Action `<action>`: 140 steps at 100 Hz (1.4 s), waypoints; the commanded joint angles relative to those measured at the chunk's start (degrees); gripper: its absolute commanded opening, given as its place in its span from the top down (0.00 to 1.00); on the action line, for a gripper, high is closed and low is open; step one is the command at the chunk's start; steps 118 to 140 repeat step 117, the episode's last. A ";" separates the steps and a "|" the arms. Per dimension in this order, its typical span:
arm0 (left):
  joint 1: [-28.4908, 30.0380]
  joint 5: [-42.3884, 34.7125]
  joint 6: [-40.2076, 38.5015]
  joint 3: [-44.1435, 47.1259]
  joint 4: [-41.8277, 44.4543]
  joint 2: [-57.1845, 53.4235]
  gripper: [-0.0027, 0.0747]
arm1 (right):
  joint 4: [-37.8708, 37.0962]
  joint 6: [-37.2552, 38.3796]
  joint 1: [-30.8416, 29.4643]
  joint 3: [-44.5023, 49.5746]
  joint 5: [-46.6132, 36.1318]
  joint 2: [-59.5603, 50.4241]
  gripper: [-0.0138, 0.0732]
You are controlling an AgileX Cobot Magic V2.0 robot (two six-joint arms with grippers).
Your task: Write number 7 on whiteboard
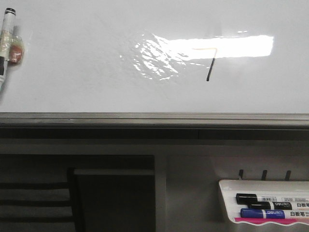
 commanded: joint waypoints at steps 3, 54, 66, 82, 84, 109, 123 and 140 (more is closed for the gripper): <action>0.04 -4.90 0.06 1.91 -0.60 -1.55 0.99 | 0.11 -0.26 -0.69 1.70 -4.97 -1.09 0.92; 0.04 -4.90 0.06 1.91 -0.60 -1.55 0.99 | -8.53 8.88 -0.69 1.70 -4.32 -1.09 0.92; 0.04 -4.90 0.06 1.91 -0.60 -1.55 0.99 | -11.82 12.66 -0.69 1.70 -4.31 -1.09 0.92; 0.04 -4.90 0.06 1.91 -0.60 -1.55 0.99 | -11.82 12.66 -0.69 1.70 -4.31 -1.09 0.92; 0.04 -4.90 0.06 1.91 -0.60 -1.55 0.99 | -11.82 12.66 -0.69 1.70 -4.31 -1.09 0.92; 0.04 -4.90 0.06 1.91 -0.60 -1.55 0.99 | -11.82 12.66 -0.69 1.70 -4.31 -1.09 0.92; 0.04 -4.90 0.06 1.91 -0.60 -1.55 0.99 | -11.82 12.66 -0.69 1.70 -4.31 -1.09 0.92; 0.04 -4.90 0.06 1.91 -0.60 -1.55 0.99 | -11.82 12.66 -0.69 1.70 -4.31 -1.09 0.92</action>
